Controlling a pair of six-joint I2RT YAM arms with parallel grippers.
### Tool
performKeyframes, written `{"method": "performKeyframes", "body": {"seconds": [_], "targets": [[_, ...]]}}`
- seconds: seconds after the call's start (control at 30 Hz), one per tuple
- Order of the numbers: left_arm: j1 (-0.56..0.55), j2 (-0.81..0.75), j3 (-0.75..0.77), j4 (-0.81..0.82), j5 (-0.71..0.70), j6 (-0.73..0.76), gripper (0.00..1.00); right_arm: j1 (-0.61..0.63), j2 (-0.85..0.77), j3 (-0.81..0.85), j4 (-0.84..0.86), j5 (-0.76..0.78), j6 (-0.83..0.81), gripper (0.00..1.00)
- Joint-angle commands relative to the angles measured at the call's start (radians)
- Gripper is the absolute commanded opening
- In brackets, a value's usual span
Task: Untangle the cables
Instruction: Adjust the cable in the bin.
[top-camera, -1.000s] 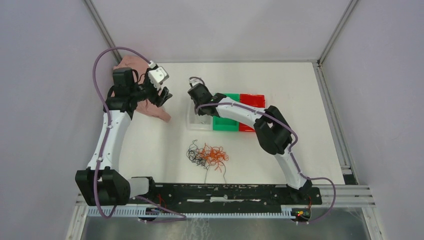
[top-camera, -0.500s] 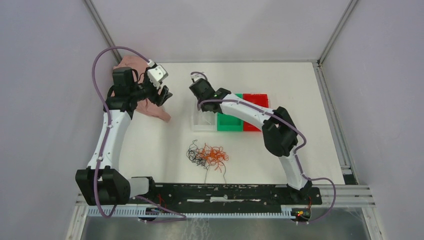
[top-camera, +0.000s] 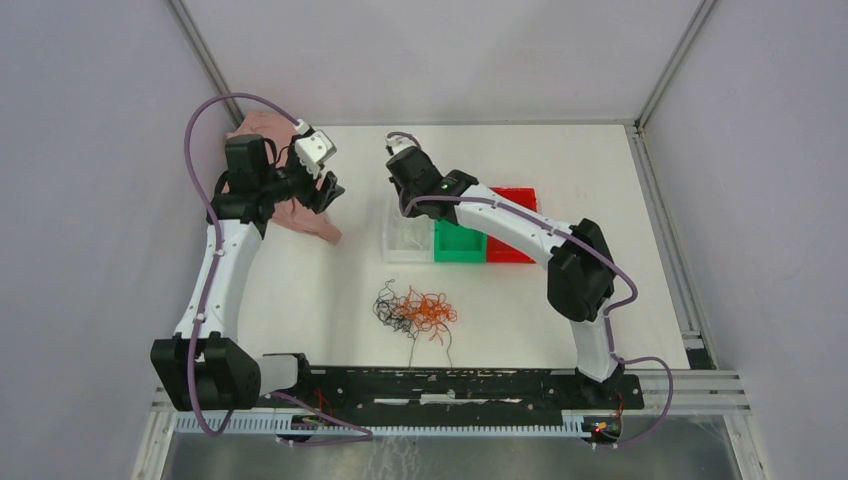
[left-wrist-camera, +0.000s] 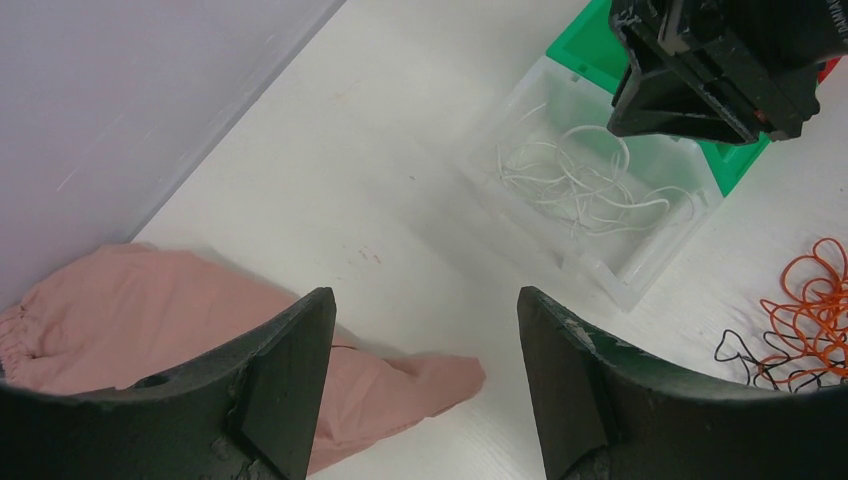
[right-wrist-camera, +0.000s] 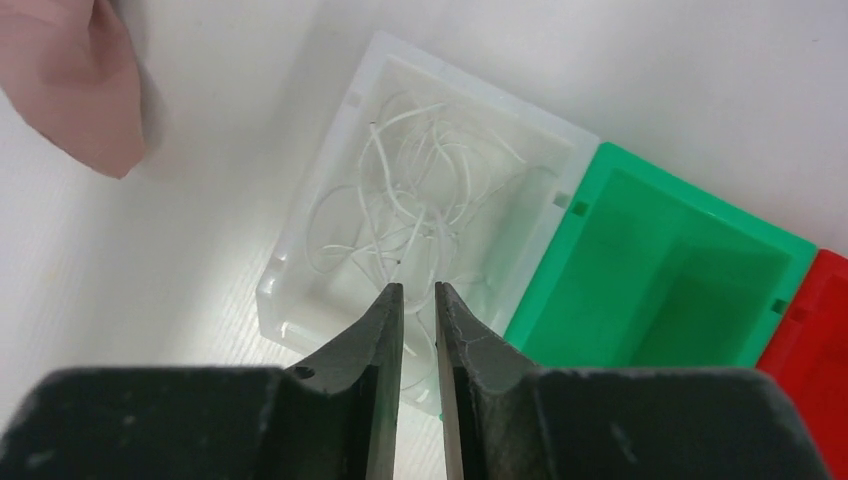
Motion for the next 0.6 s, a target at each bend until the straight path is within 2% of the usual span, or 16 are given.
{"method": "performKeyframes", "body": {"seconds": [0.0, 0.27, 0.43, 0.57], "targets": [[0.006, 0.001, 0.04, -0.006, 0.015, 0.002, 0.75, -0.003, 0.048, 0.039, 0.037, -0.104, 0.038, 0.22], [0.005, 0.007, 0.026, -0.038, 0.05, 0.009, 0.75, -0.057, 0.154, 0.014, 0.086, -0.157, 0.075, 0.09], [0.005, 0.002, 0.017, -0.038, 0.053, 0.009, 0.75, -0.079, 0.194, -0.002, 0.115, -0.168, 0.066, 0.04], [0.006, -0.009, 0.004, -0.03, 0.056, 0.006, 0.75, -0.087, 0.21, 0.018, 0.12, -0.198, 0.039, 0.04]]}}
